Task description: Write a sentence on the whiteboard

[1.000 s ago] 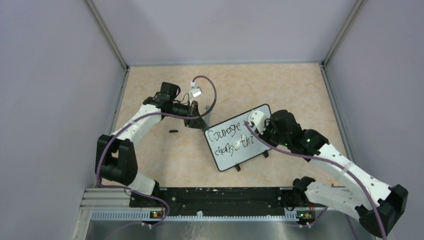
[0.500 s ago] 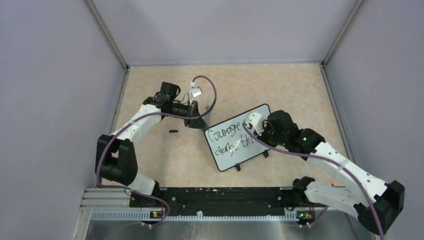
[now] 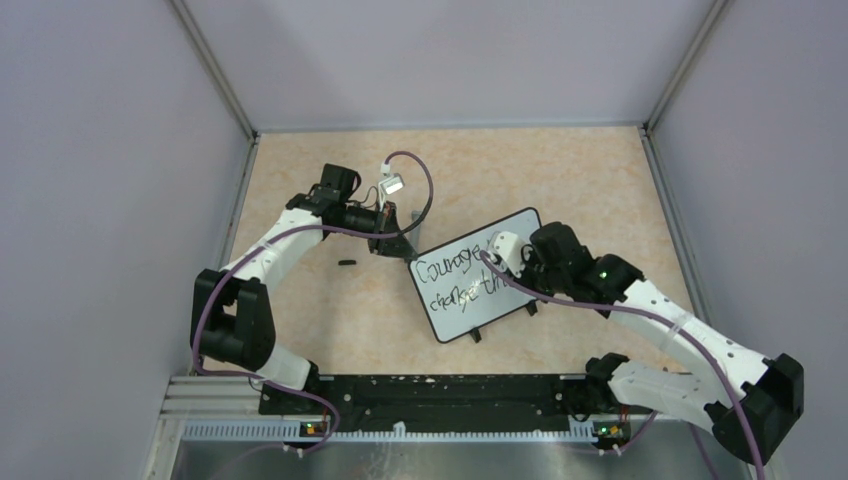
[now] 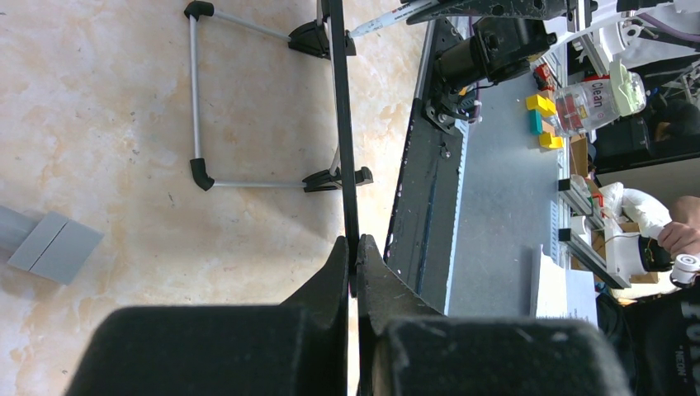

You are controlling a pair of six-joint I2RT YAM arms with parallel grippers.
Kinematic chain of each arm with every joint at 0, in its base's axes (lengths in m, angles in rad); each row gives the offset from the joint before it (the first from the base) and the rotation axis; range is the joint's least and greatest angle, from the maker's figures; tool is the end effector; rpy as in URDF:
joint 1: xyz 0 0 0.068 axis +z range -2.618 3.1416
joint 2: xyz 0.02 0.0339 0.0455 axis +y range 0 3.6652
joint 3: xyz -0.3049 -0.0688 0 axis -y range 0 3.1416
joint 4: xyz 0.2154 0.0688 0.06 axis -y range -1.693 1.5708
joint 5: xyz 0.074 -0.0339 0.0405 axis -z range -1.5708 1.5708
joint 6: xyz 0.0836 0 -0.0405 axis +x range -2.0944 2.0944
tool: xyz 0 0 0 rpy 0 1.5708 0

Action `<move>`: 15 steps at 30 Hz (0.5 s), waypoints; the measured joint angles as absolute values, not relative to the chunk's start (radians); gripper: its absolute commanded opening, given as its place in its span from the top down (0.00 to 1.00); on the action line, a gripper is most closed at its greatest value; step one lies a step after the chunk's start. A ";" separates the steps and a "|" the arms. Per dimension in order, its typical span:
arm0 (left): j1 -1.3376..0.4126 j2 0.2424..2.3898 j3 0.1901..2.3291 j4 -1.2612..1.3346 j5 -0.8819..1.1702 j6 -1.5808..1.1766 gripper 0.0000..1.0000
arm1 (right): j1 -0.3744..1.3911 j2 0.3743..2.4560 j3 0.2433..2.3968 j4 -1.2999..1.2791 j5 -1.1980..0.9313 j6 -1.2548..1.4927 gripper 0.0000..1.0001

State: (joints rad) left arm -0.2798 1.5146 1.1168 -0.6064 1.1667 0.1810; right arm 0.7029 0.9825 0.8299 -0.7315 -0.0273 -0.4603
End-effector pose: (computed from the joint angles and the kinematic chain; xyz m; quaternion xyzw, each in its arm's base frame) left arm 0.2499 -0.1518 0.2996 0.3329 0.7450 -0.5397 0.2069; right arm 0.1303 0.1134 0.2718 -0.5211 0.7842 0.0535 0.3326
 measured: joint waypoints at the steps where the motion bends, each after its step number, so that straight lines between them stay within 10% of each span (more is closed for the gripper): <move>1: -0.280 1.515 1.117 -0.606 1.167 0.181 1.00 | 0.703 0.982 0.830 -0.730 -0.026 -0.457 1.00; 15: -0.280 1.515 1.117 -0.606 1.167 0.181 1.00 | 0.703 0.941 0.833 -0.665 0.057 -0.408 1.00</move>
State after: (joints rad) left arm -0.2798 1.5146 1.1168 -0.6060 1.1667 0.1810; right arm 0.7029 0.9405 0.8326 -0.6647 0.0574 -0.4080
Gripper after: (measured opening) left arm 0.012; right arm 0.100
